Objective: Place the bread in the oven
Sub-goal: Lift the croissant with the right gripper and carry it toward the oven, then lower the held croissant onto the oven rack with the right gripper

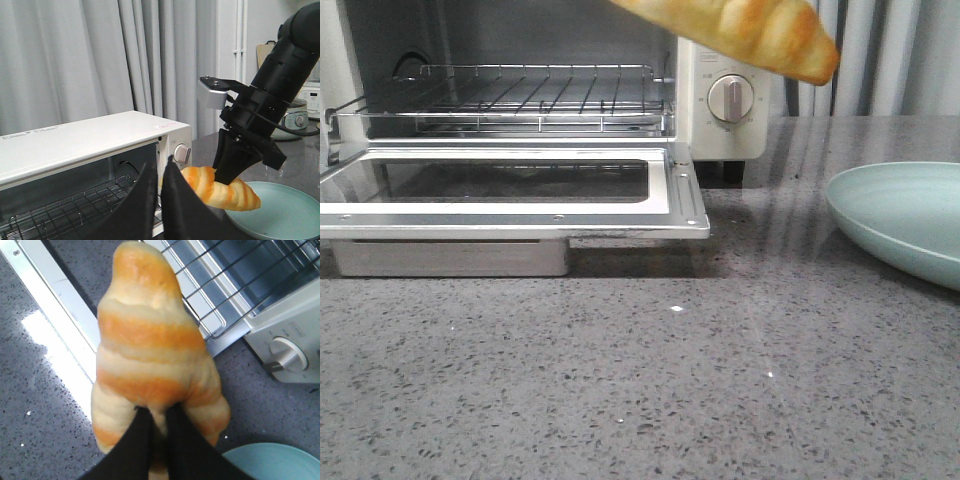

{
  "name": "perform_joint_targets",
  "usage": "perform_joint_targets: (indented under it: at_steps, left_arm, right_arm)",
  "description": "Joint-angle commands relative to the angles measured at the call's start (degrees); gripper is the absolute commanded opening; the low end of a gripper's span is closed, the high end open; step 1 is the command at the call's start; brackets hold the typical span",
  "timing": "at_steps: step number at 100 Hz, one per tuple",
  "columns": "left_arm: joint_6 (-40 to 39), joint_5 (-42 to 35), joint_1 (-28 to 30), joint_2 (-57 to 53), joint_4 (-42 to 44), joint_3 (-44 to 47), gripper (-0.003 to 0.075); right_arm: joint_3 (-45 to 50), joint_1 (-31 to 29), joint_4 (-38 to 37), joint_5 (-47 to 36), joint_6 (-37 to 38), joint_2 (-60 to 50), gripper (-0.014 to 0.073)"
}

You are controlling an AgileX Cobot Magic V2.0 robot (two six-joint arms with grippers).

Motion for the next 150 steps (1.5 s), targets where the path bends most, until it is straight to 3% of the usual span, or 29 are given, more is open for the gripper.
perform_joint_targets:
  at_steps: [1,48,119,150]
  left_arm:
    - [-0.1,-4.0,-0.2,0.3,0.1,-2.1,-0.0020]
    - [-0.1,-4.0,-0.2,0.3,0.3,-2.1,-0.0020]
    - [-0.1,-4.0,-0.2,0.3,0.9,-2.1,-0.0020]
    - [-0.1,-3.9,-0.2,0.3,0.9,-2.1,-0.0020]
  right_arm:
    - [-3.2,0.0,0.2,-3.2,-1.3,-0.4,-0.0065]
    - [-15.3,0.2,0.2,-1.2,-3.5,9.0,-0.0065]
    - [-16.8,5.1,-4.4,-2.3,-9.5,13.7,-0.0065]
    - [-23.6,7.4,-7.1,1.0,-11.2,17.7,-0.0065]
